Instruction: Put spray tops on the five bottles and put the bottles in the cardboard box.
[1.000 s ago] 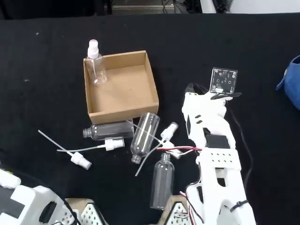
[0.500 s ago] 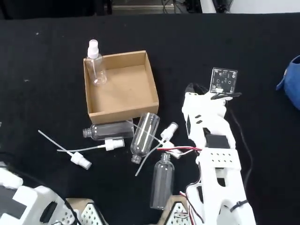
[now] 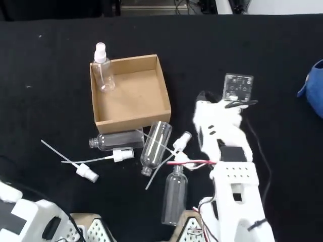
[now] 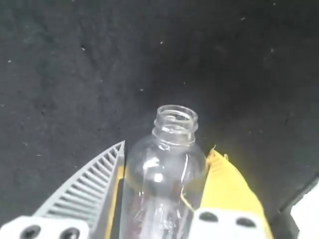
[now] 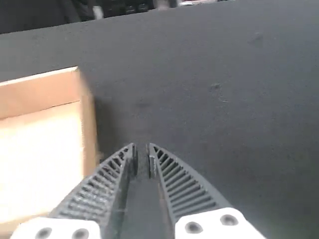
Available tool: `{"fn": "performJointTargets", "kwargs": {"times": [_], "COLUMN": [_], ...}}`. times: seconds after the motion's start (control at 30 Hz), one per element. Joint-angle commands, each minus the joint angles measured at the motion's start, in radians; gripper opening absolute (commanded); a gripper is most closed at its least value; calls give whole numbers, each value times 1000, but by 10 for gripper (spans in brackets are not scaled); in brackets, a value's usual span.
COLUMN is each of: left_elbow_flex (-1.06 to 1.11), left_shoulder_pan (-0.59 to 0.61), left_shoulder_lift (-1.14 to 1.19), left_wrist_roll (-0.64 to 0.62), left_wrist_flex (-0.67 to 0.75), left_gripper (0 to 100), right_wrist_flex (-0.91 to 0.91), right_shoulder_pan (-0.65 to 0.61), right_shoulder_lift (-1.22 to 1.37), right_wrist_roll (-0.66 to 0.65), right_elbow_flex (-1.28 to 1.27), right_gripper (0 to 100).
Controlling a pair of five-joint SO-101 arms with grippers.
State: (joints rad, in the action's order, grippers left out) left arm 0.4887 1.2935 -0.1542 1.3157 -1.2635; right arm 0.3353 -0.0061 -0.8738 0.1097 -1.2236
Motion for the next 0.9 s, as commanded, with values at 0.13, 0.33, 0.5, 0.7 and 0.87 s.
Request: {"fn": "performJointTargets", "kwargs": {"times": [0.13,0.33,0.5,0.7,0.87], "left_elbow_flex": [-84,-108,-114,-108,-116], "left_shoulder_pan": [38,84,107,110,110], "left_shoulder_lift": [-15,-15,-6,-5,-5], "left_wrist_roll": [5,3,-97,-281,-361], "left_wrist_flex": [-66,-66,-43,55,84], "left_gripper": [30,30,30,30,30], "right_wrist_flex": [311,414,423,341,221], "right_shoulder_pan": [-345,-603,-766,-951,-1036], "right_shoulder_lift": [-222,-188,27,257,392], "right_wrist_roll": [-140,-252,-198,-117,-80], "right_elbow_flex": [114,200,315,377,380], "right_gripper": [22,22,22,25,110]}}
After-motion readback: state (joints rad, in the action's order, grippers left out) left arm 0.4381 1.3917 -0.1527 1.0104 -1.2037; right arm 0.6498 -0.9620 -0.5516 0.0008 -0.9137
